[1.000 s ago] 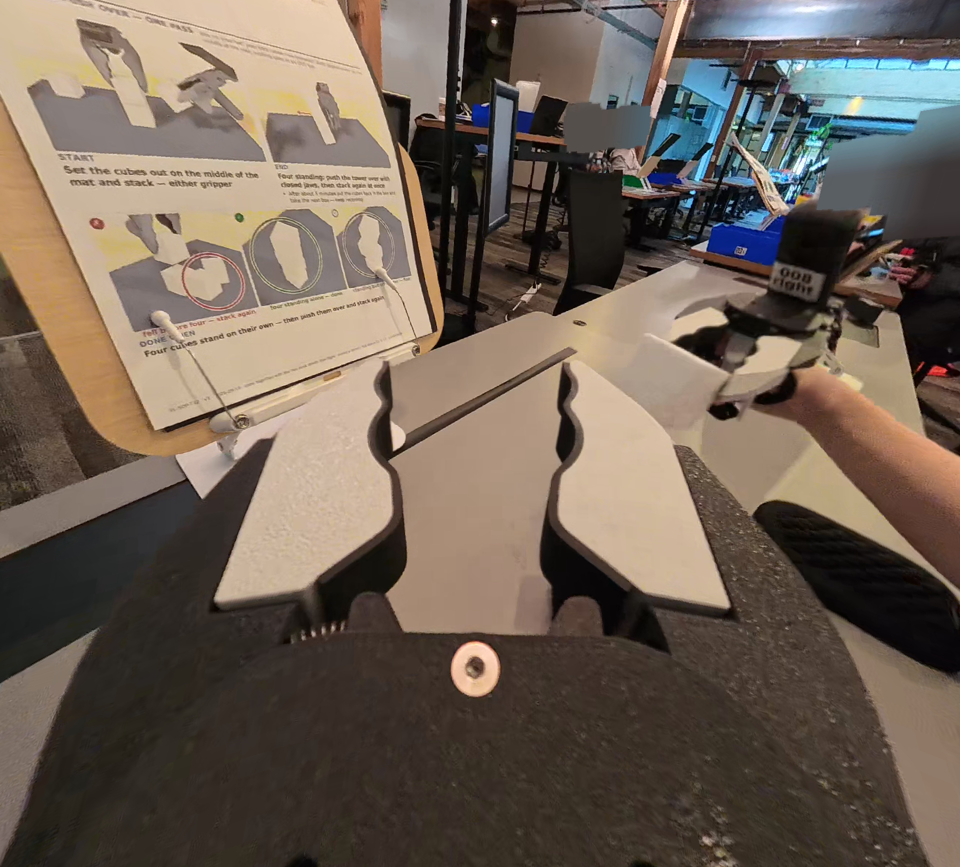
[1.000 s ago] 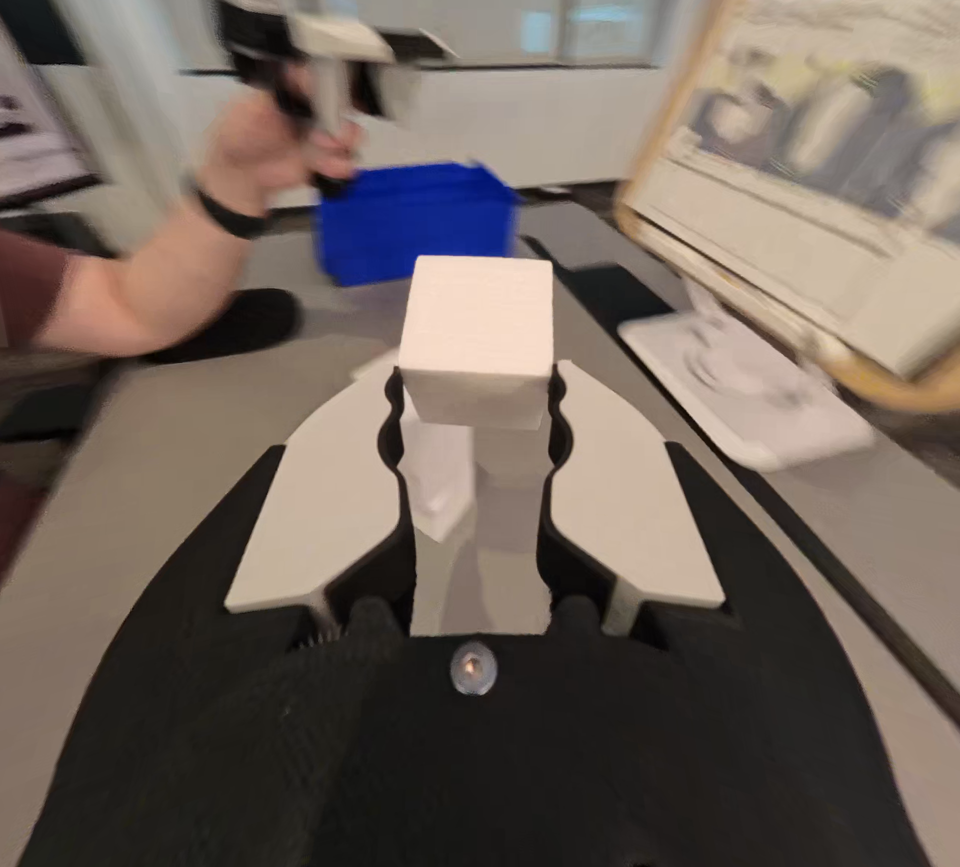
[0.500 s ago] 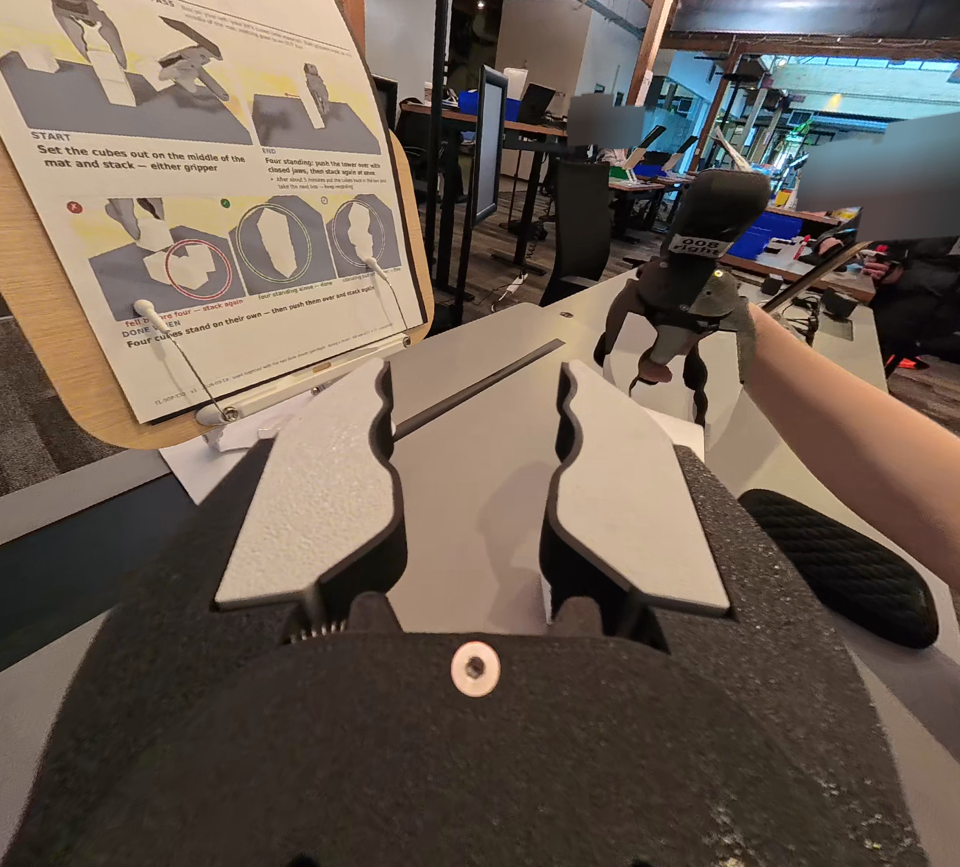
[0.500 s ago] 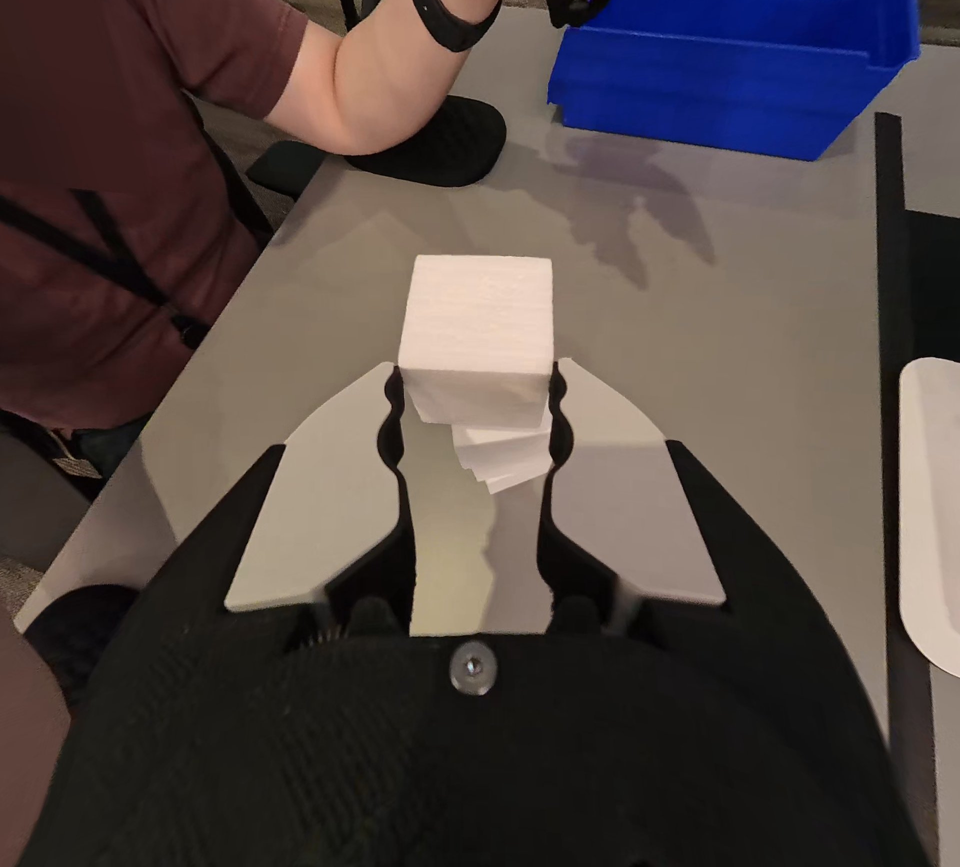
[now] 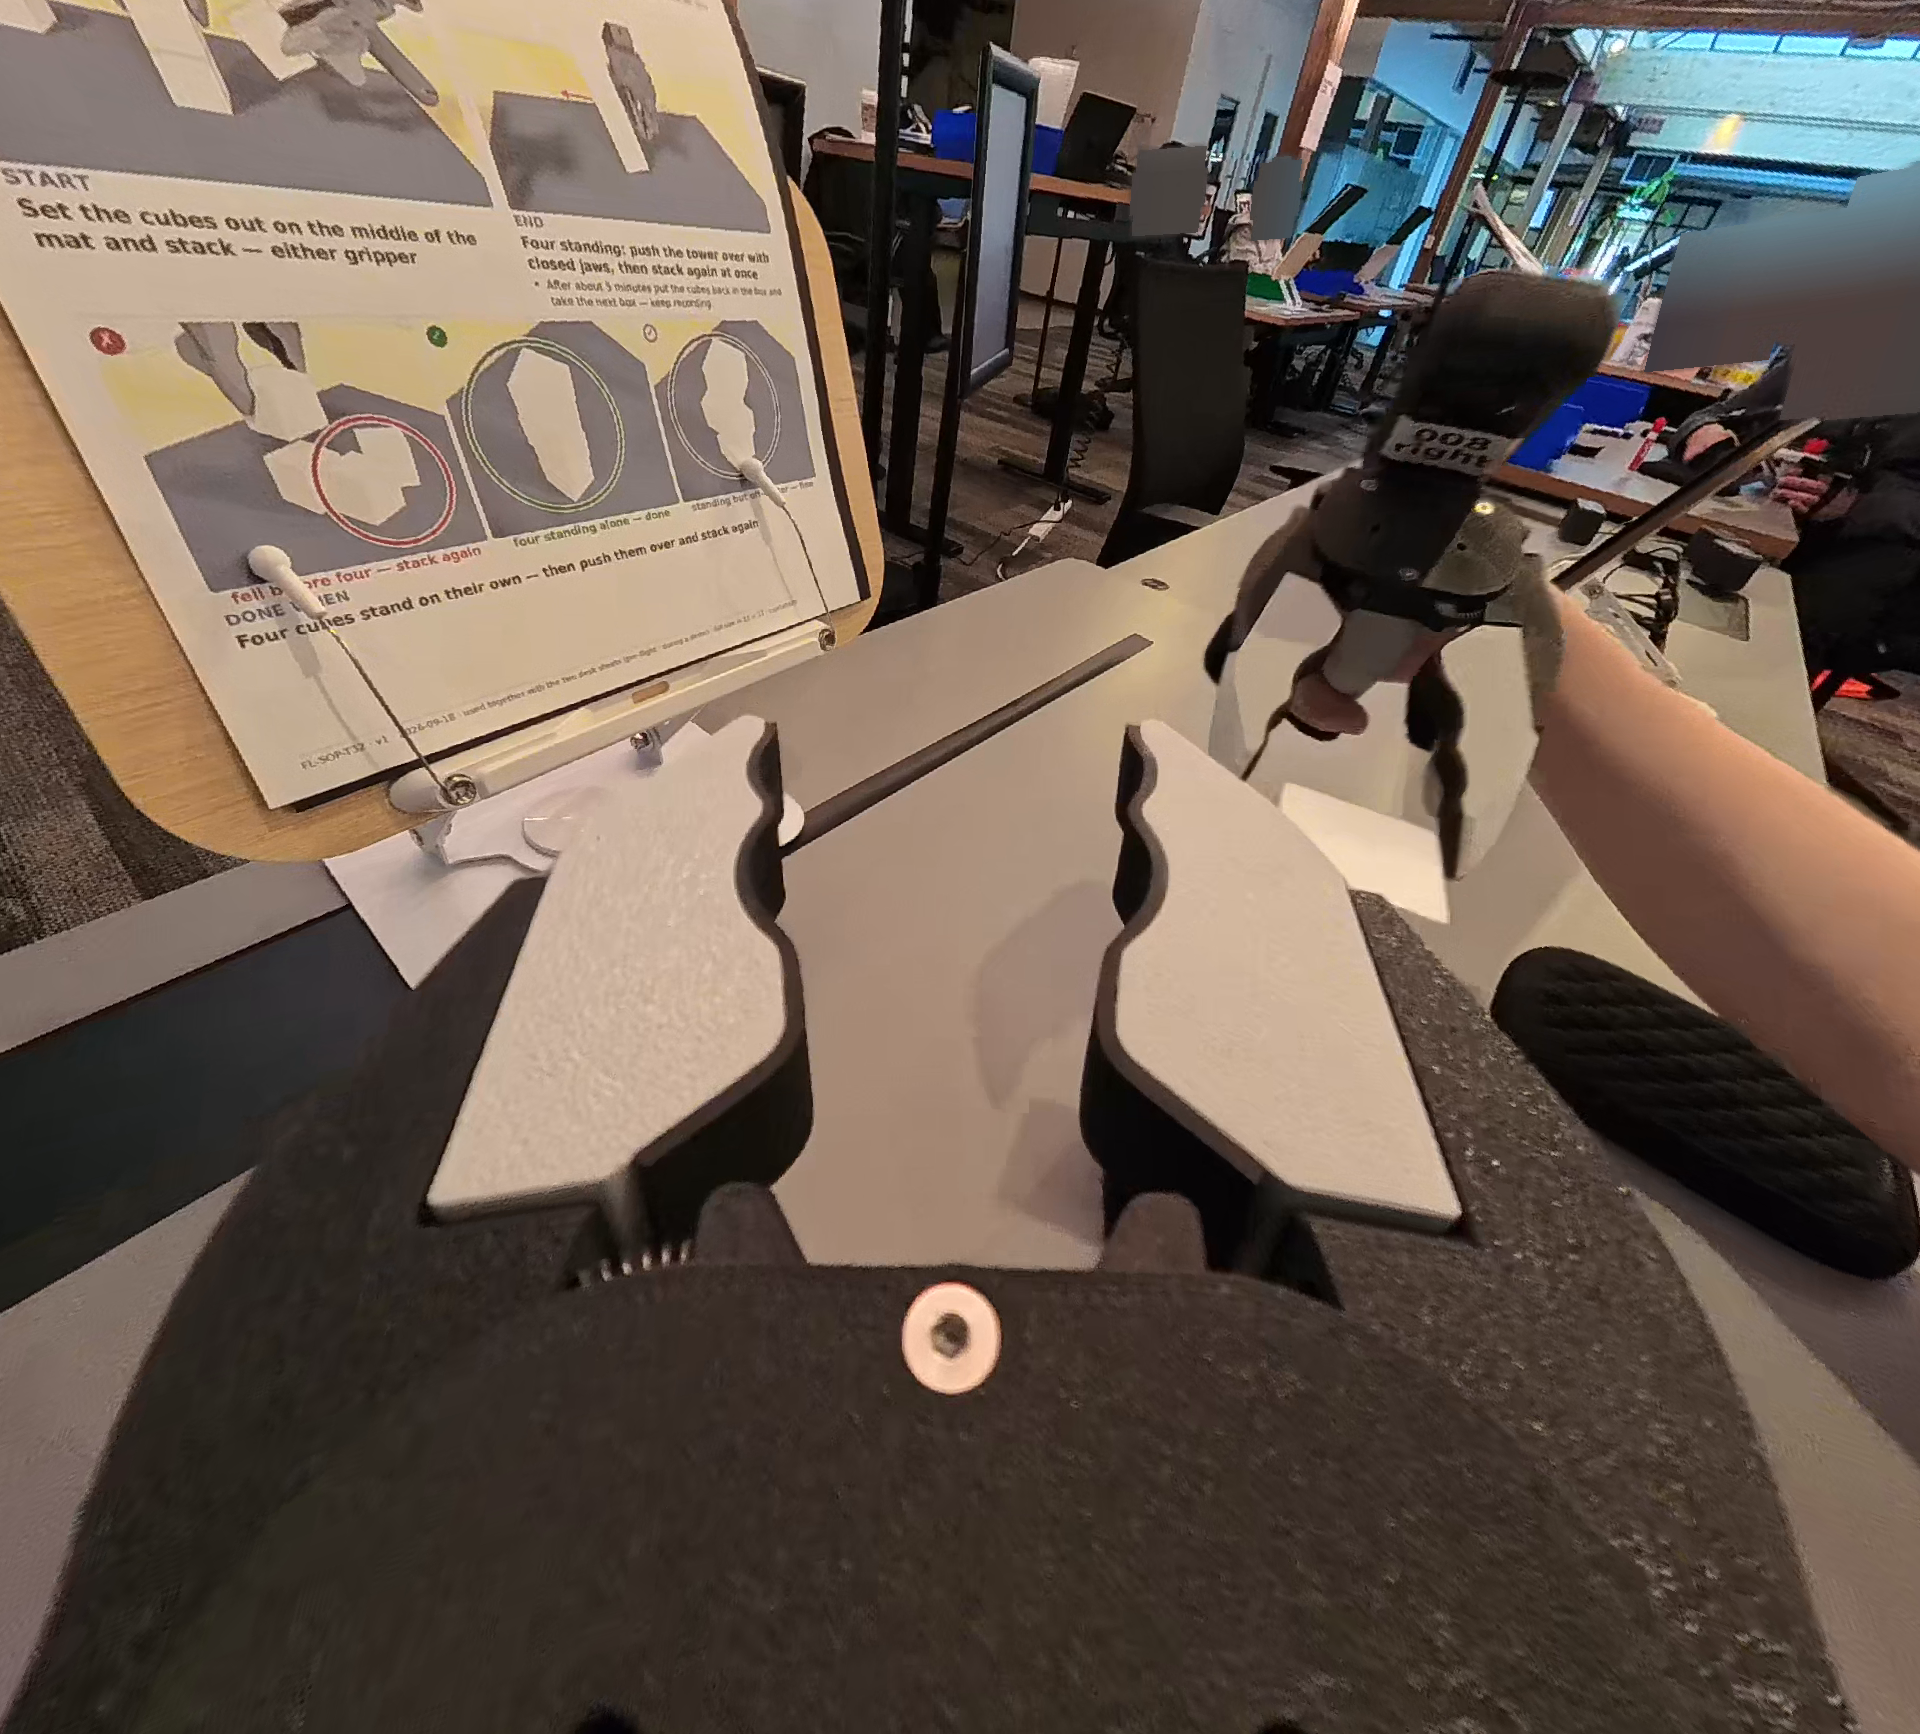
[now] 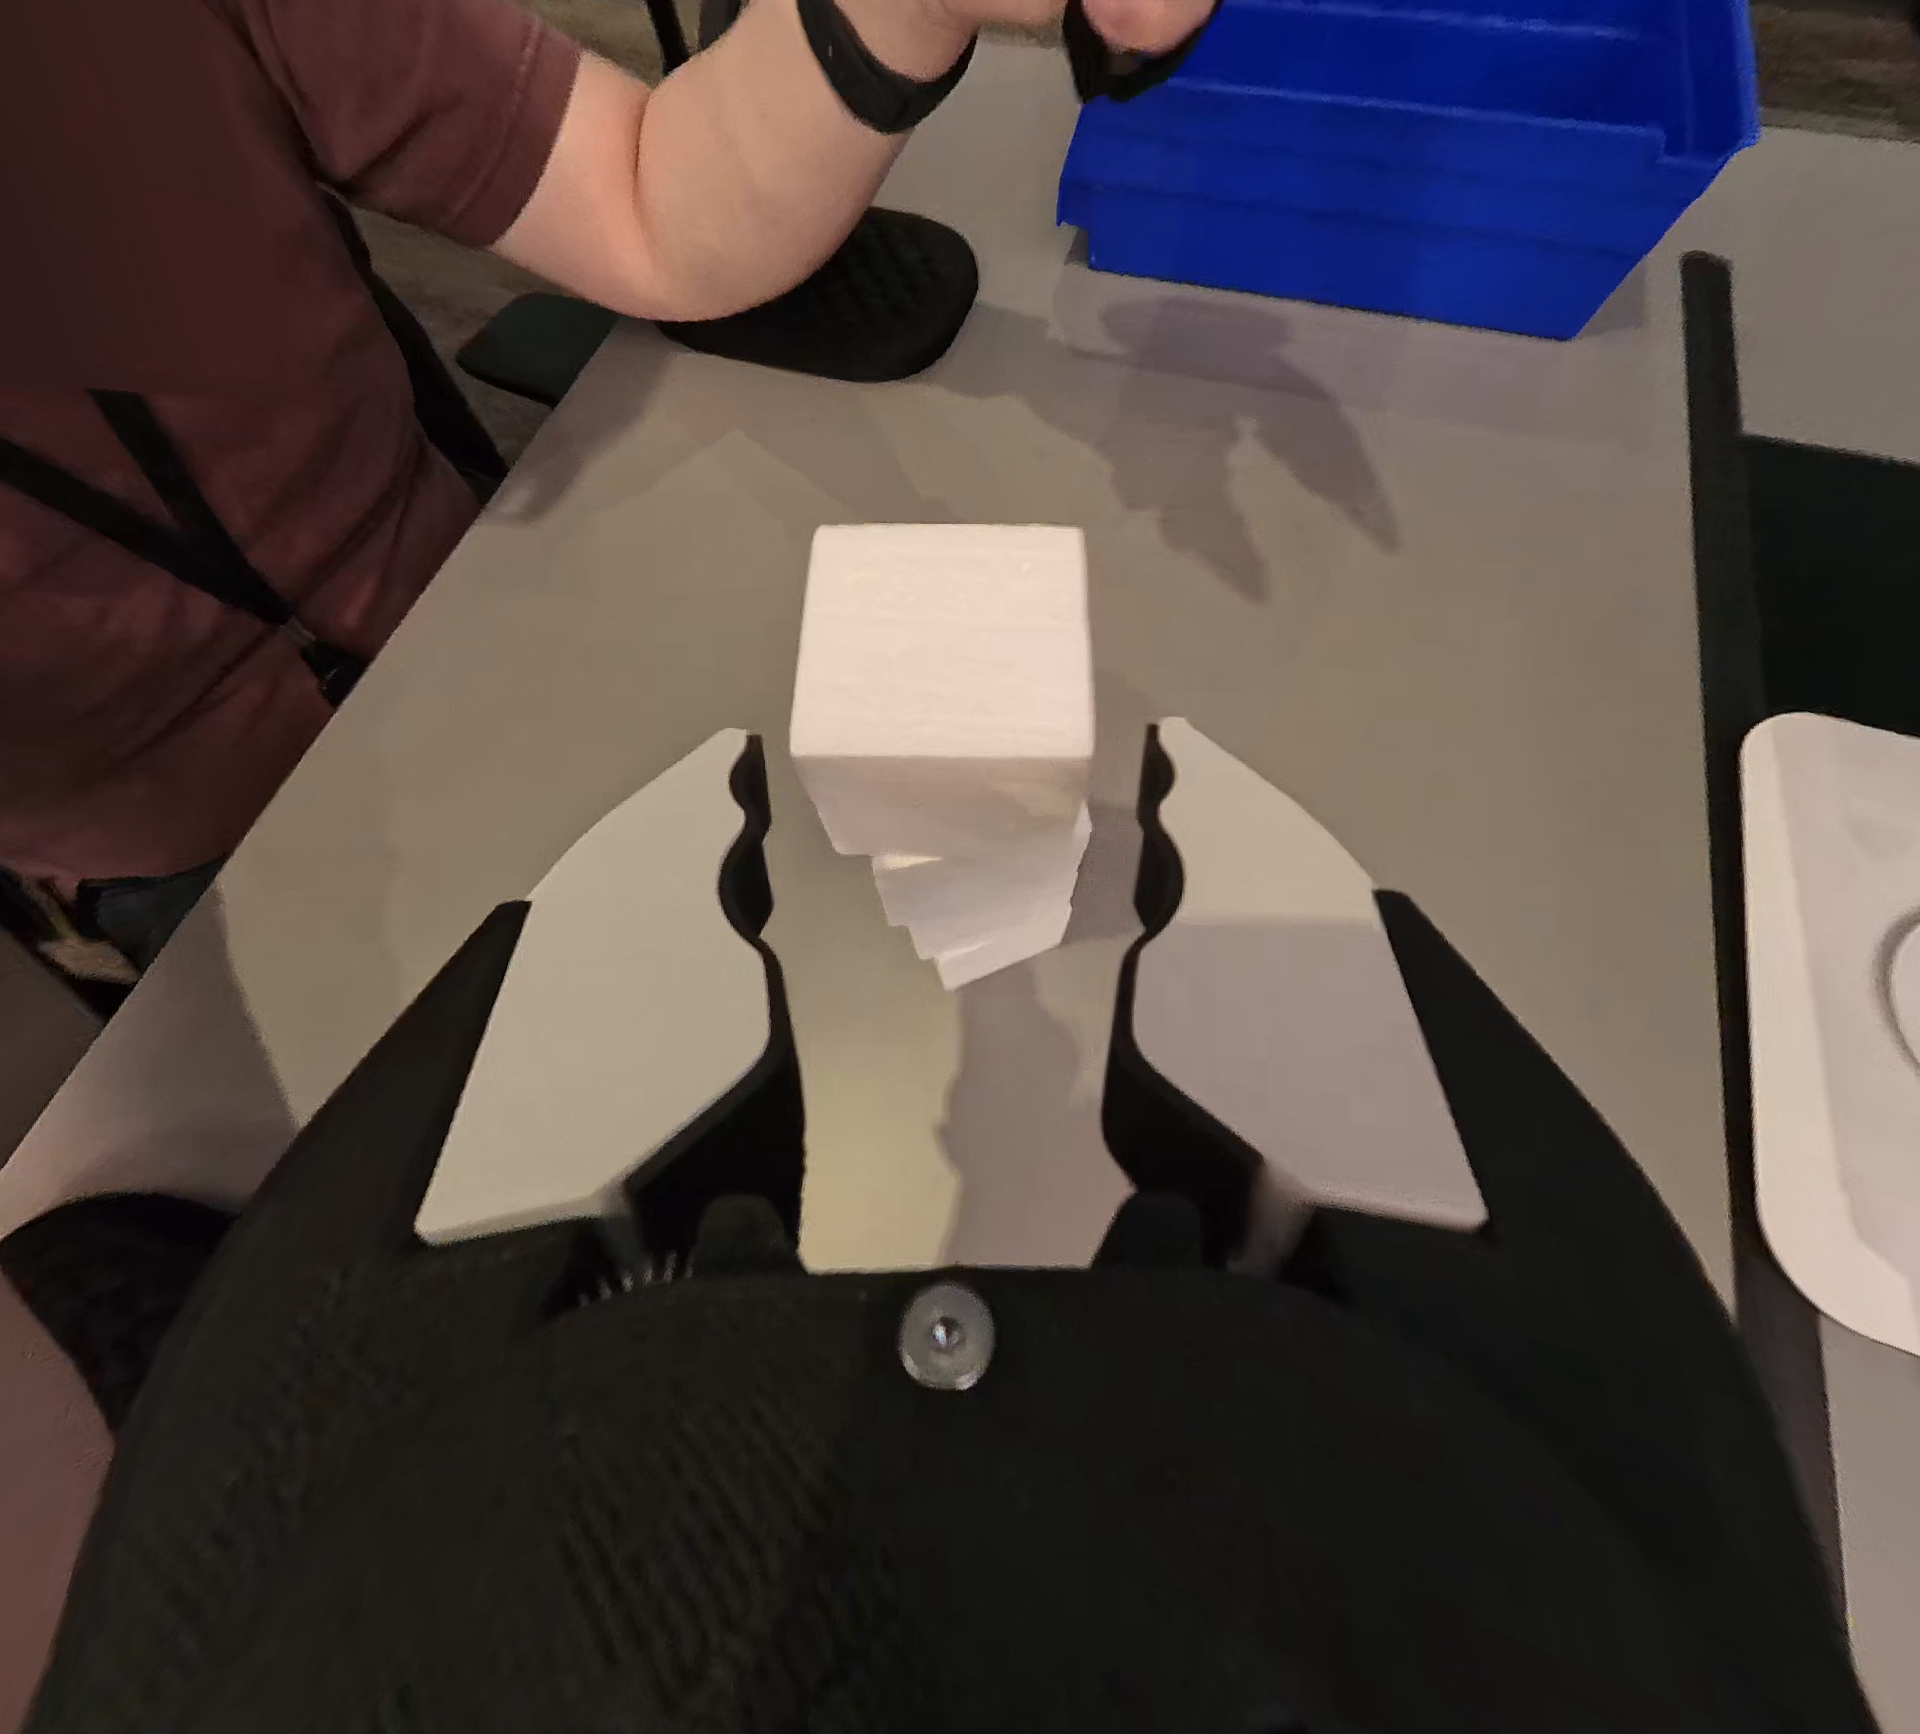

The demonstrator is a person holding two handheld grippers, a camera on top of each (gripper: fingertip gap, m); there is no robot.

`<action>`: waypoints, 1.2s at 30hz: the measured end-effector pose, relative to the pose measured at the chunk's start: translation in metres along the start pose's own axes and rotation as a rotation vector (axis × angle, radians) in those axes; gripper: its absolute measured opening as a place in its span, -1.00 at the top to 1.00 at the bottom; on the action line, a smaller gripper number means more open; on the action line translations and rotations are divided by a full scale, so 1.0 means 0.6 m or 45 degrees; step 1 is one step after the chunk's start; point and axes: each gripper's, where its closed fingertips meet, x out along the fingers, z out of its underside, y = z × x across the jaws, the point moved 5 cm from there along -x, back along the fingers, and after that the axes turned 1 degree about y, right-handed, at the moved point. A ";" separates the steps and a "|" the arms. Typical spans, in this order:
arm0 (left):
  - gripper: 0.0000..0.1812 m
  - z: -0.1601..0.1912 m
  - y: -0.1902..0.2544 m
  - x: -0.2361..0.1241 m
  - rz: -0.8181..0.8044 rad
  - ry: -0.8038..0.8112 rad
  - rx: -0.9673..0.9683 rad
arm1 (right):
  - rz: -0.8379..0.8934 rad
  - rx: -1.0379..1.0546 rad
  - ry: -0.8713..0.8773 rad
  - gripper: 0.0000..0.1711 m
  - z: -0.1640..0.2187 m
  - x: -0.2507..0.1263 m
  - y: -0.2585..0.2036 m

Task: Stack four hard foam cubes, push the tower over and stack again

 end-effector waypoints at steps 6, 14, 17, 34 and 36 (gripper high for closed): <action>0.31 -0.023 -0.006 -0.027 -0.033 0.035 0.042 | 0.221 0.119 0.173 0.15 0.042 -0.020 -0.065; 0.33 -0.056 -0.040 -0.111 -0.271 -0.017 0.219 | 0.948 0.957 -0.373 0.99 0.262 -0.012 -0.114; 0.34 -0.068 -0.053 -0.143 -0.368 0.009 0.239 | 1.128 1.171 -0.461 0.99 0.283 0.000 -0.129; 0.37 -0.078 -0.098 -0.202 -0.339 0.128 0.036 | 1.239 0.727 -0.746 0.99 0.021 0.123 0.032; 0.37 -0.077 -0.101 -0.203 -0.348 0.124 0.032 | 1.251 0.685 -0.739 0.99 0.002 0.112 0.037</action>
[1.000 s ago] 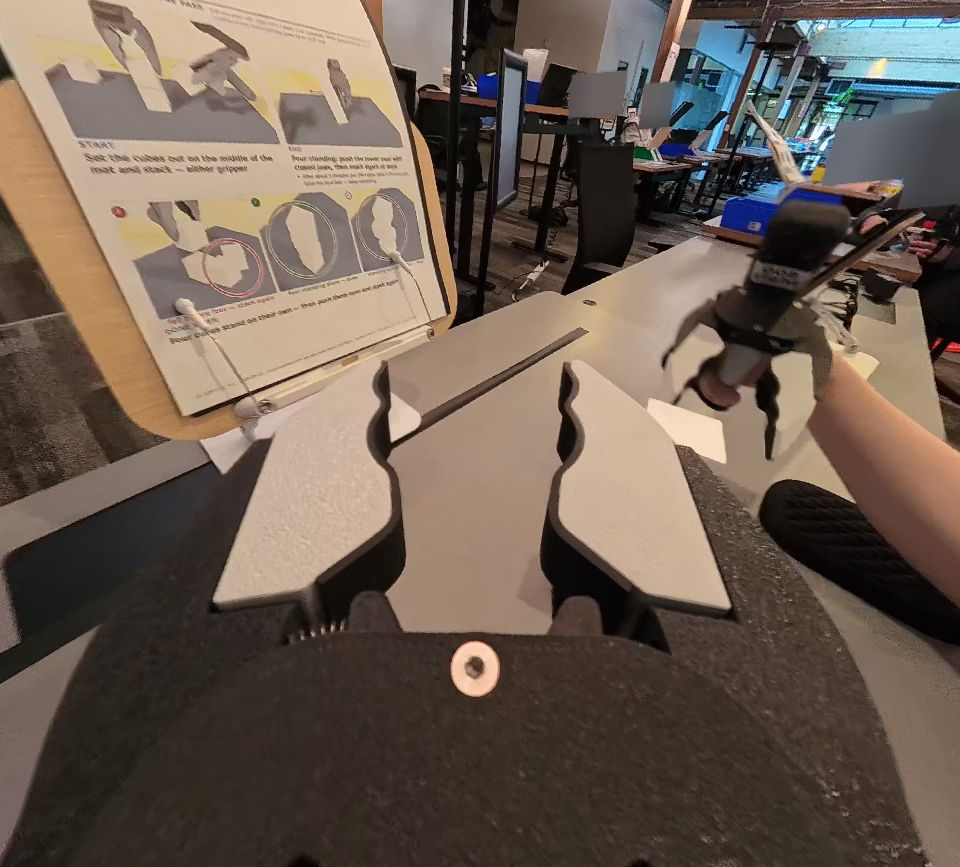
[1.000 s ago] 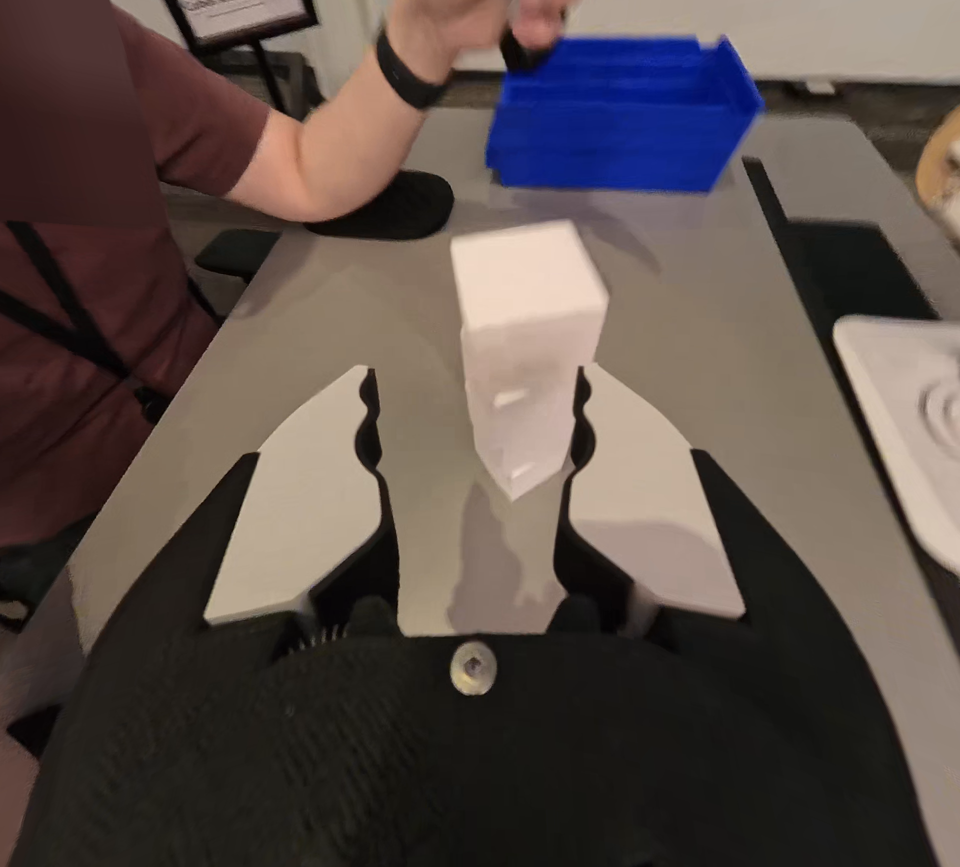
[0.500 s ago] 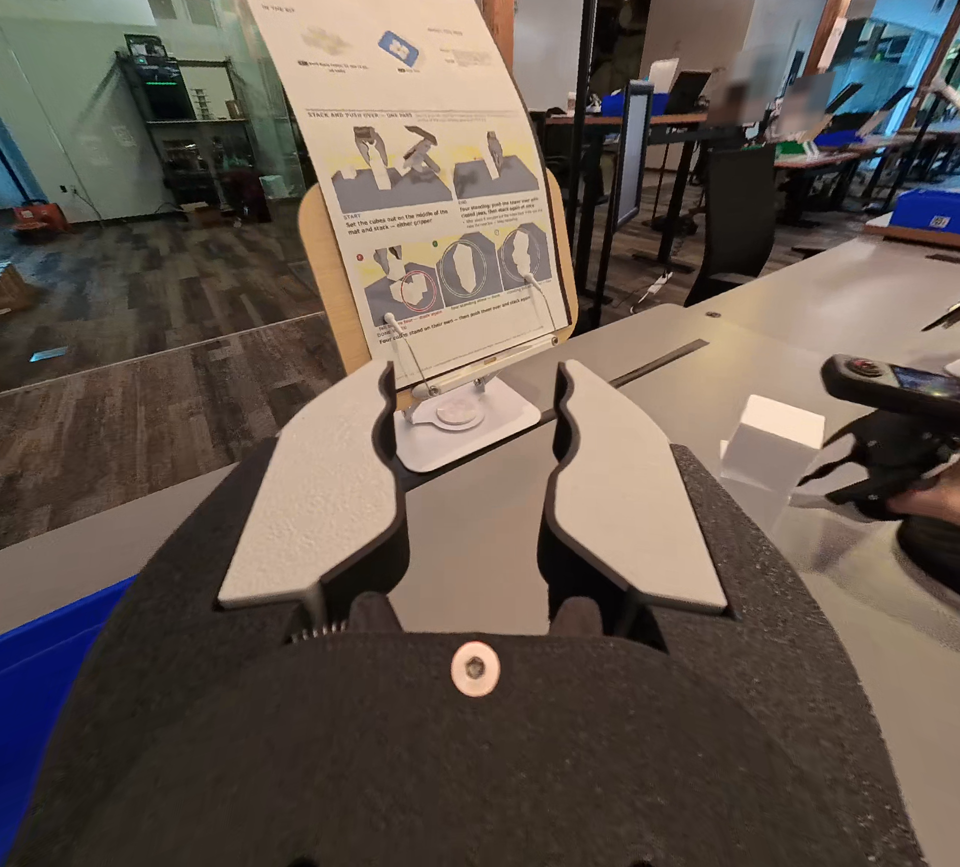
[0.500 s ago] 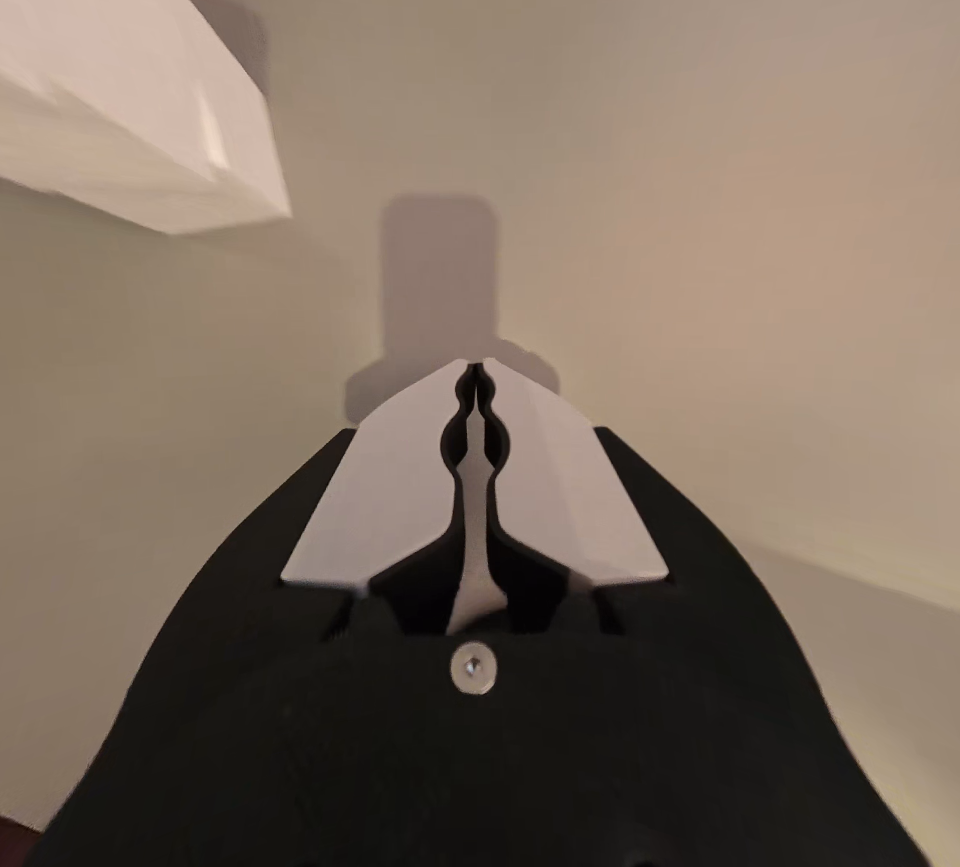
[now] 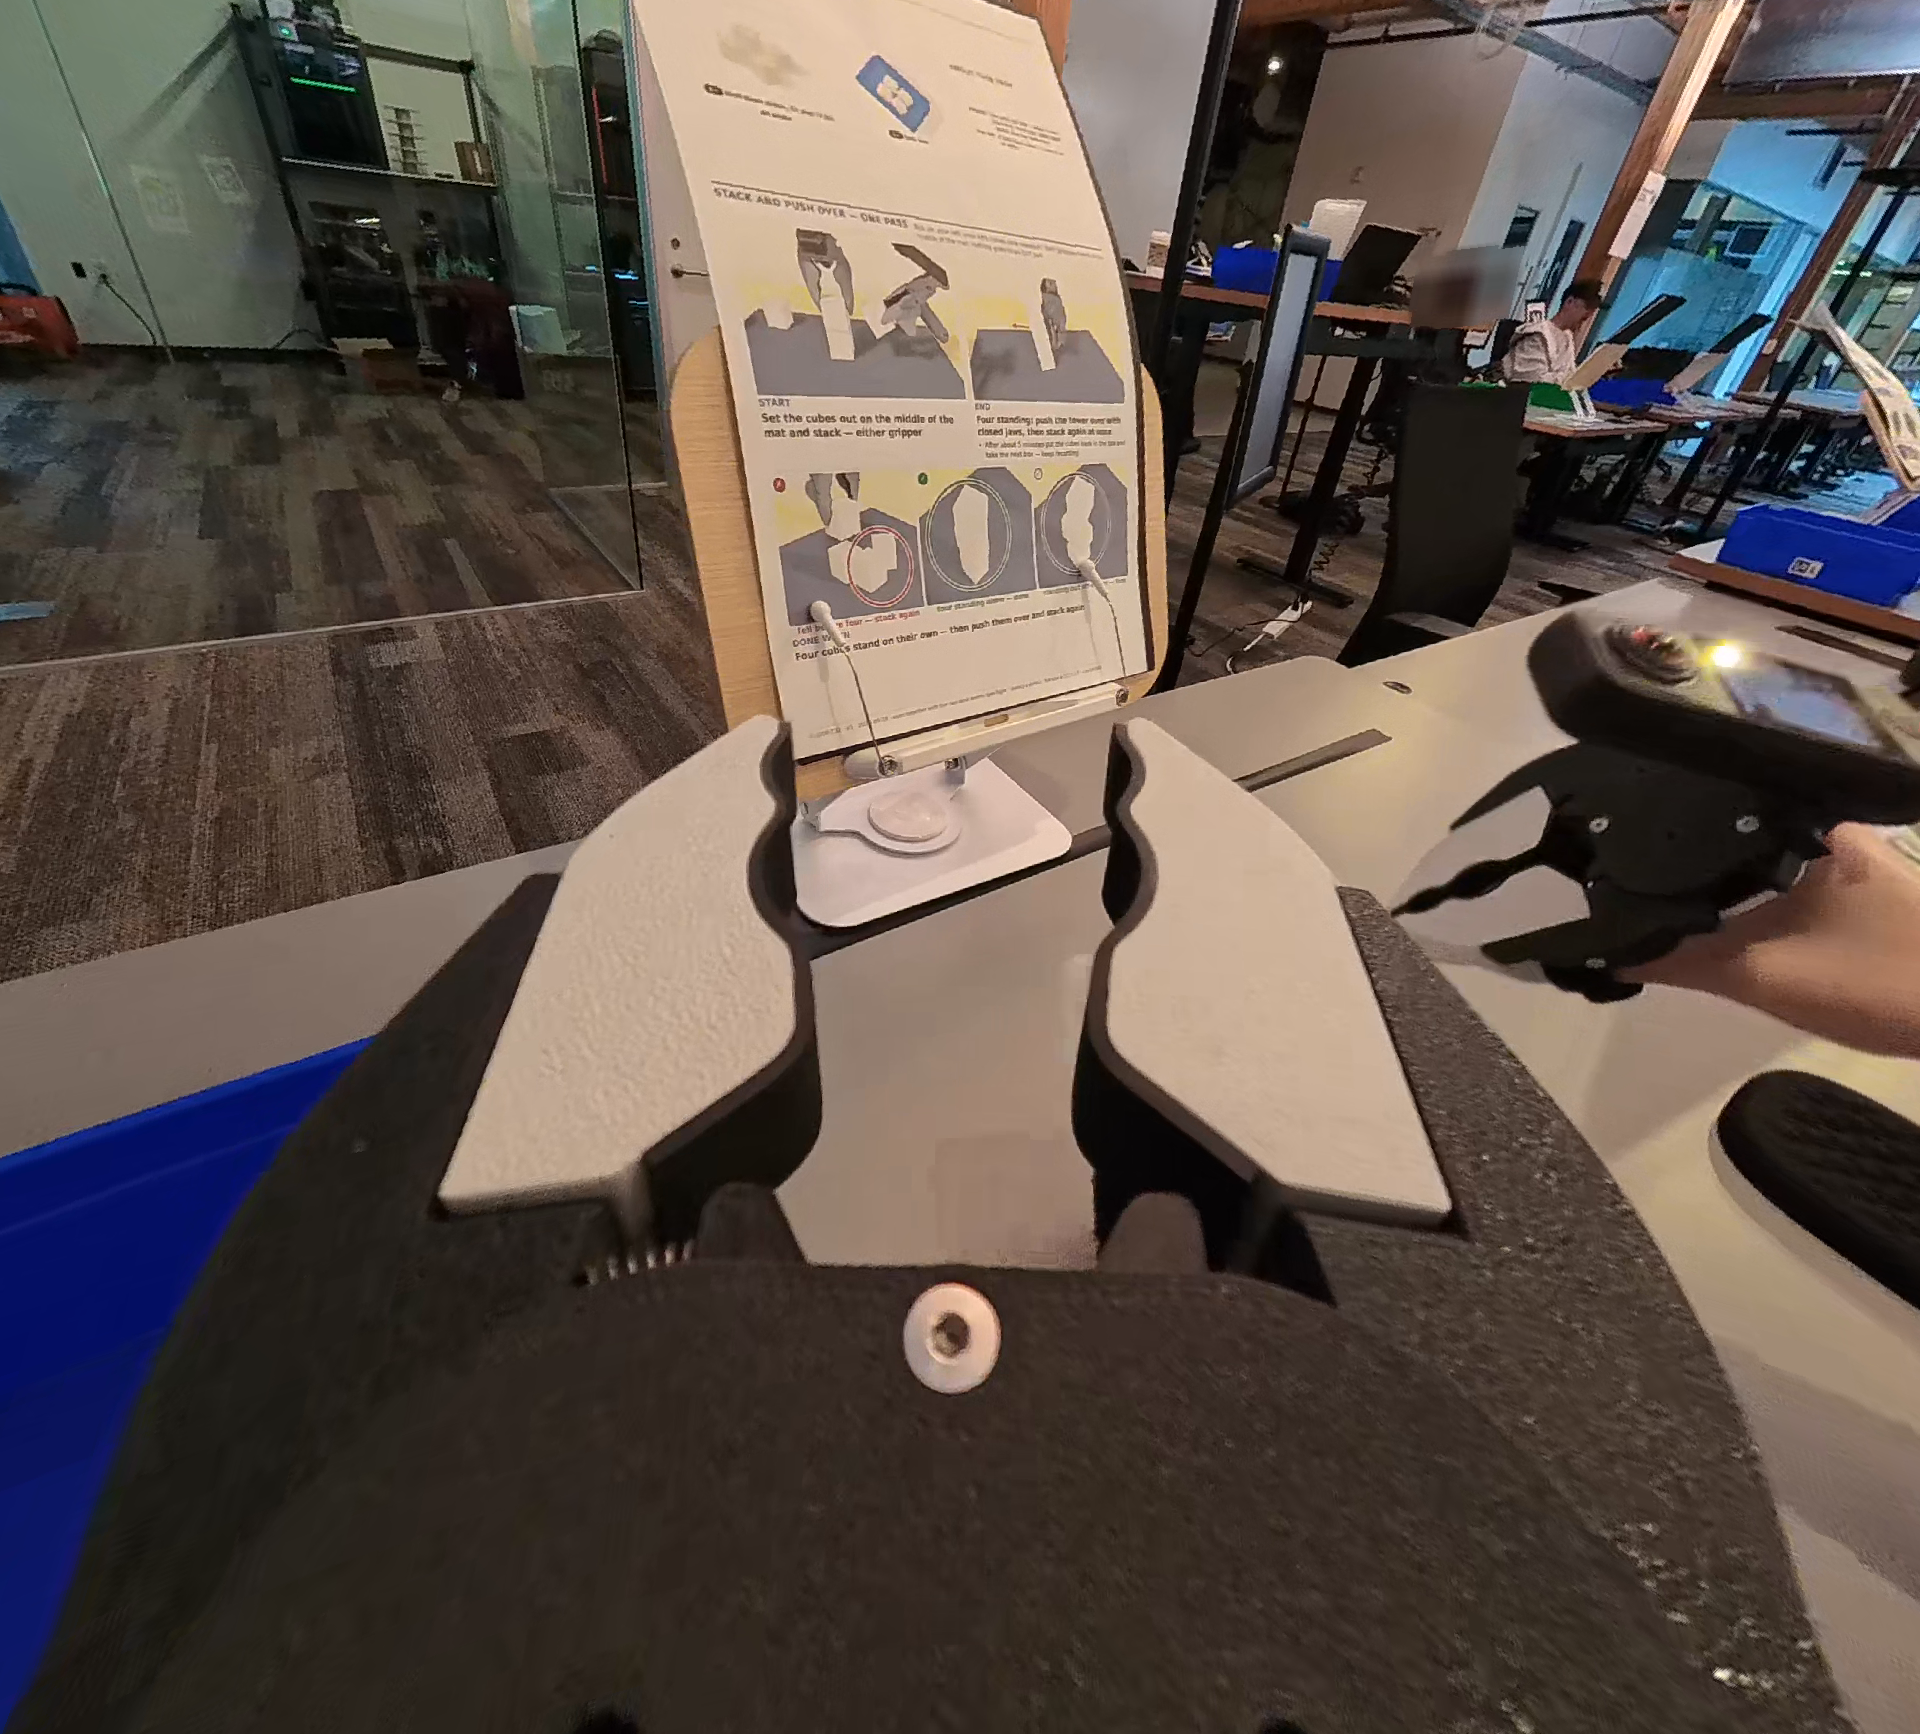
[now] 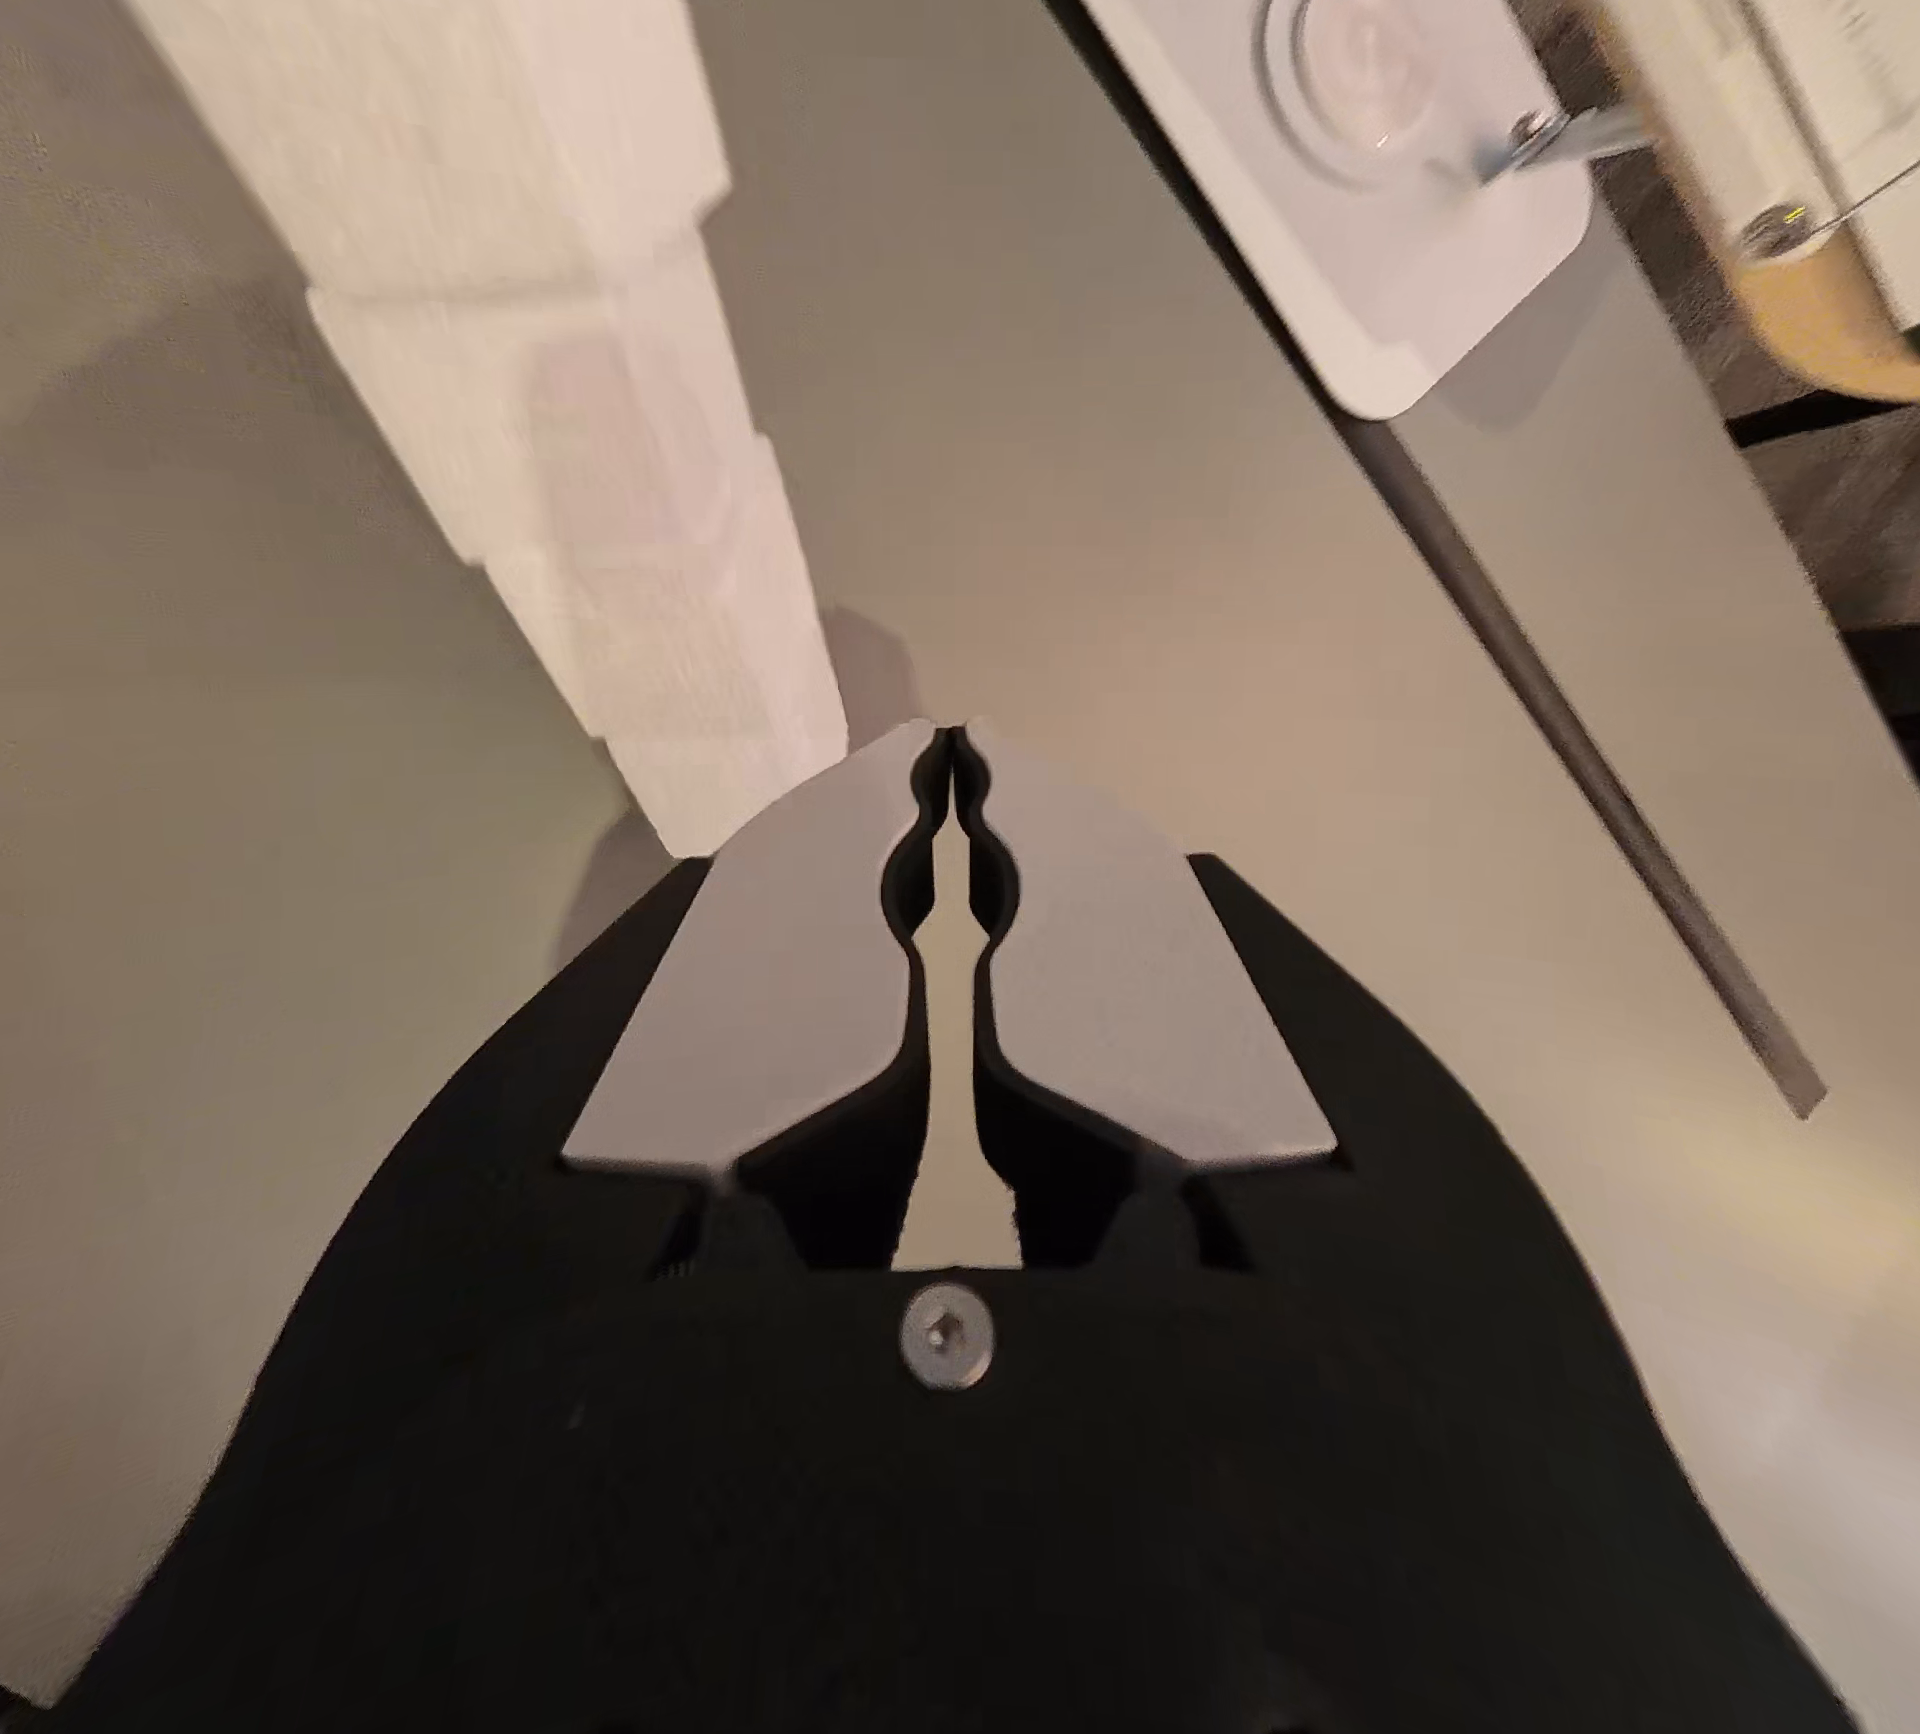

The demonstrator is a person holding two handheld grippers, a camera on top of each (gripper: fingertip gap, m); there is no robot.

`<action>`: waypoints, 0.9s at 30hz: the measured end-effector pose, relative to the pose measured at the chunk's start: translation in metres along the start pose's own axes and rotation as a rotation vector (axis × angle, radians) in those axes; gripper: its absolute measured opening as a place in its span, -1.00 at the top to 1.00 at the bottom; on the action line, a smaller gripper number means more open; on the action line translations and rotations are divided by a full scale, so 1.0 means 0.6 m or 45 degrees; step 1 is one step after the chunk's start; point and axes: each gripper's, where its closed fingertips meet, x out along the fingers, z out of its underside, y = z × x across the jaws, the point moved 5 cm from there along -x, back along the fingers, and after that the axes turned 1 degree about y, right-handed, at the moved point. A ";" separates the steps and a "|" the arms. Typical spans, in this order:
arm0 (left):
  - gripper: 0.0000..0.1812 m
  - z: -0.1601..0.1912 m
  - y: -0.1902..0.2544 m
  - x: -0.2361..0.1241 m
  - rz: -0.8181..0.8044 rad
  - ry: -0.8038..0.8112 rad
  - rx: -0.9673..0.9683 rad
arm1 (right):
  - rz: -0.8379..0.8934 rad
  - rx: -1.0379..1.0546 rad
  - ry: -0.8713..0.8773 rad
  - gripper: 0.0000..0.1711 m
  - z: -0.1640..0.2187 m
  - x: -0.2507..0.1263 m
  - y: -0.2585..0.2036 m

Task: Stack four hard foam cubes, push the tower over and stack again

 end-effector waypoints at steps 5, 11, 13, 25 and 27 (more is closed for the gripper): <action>0.37 0.007 0.005 0.008 0.031 -0.037 0.006 | -0.066 -0.064 0.075 0.99 -0.009 -0.019 0.028; 0.36 0.062 0.033 0.040 0.202 -0.317 0.125 | -0.205 -0.128 0.331 0.98 0.026 -0.016 0.098; 0.43 0.084 0.030 0.055 0.186 -0.419 0.212 | -0.309 -0.105 0.488 0.97 0.049 -0.006 0.124; 0.24 0.208 -0.071 0.165 -0.389 -0.458 0.124 | -0.204 0.301 1.058 0.57 0.244 0.068 0.271; 0.19 0.229 -0.103 0.167 -0.591 -0.486 0.212 | -0.222 0.347 1.157 0.57 0.243 0.049 0.277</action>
